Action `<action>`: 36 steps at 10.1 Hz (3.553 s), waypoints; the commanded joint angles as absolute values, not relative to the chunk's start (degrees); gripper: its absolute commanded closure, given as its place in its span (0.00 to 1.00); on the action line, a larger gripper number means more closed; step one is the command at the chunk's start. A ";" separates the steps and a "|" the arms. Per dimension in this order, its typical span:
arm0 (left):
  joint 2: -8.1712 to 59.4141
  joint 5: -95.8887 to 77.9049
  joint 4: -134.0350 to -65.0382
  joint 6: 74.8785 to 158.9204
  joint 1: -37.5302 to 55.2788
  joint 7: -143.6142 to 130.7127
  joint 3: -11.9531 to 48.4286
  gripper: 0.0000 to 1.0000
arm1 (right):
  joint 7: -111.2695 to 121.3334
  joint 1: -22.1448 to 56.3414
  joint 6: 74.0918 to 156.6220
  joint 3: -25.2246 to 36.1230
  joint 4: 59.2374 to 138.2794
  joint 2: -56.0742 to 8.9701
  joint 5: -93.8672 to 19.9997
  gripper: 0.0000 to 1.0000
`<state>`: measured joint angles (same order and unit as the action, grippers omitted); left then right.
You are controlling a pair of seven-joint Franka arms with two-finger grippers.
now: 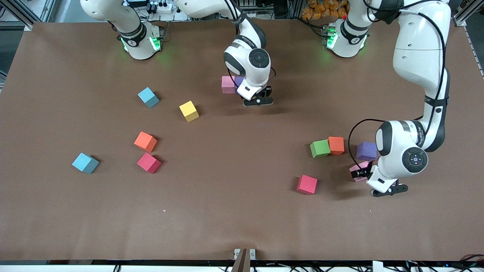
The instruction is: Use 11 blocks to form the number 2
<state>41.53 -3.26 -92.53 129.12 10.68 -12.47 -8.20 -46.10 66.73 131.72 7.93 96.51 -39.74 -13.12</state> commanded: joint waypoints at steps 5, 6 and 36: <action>38.95 -4.21 -90.70 128.76 16.61 -12.83 -8.88 0.99 | -47.11 66.01 127.10 8.52 95.71 -36.67 -11.78 0.00; 37.89 -4.39 -90.70 127.80 17.66 -13.09 -8.79 1.00 | -47.20 65.05 125.61 8.70 95.80 -34.74 -11.78 0.00; 29.62 18.46 -117.42 146.07 27.86 -67.06 22.85 1.00 | -4.57 59.23 151.60 20.48 142.38 -11.42 -7.65 0.00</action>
<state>30.87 16.75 -115.78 145.08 28.52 -66.06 22.34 -3.97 58.52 149.42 20.38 140.04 -12.78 -7.88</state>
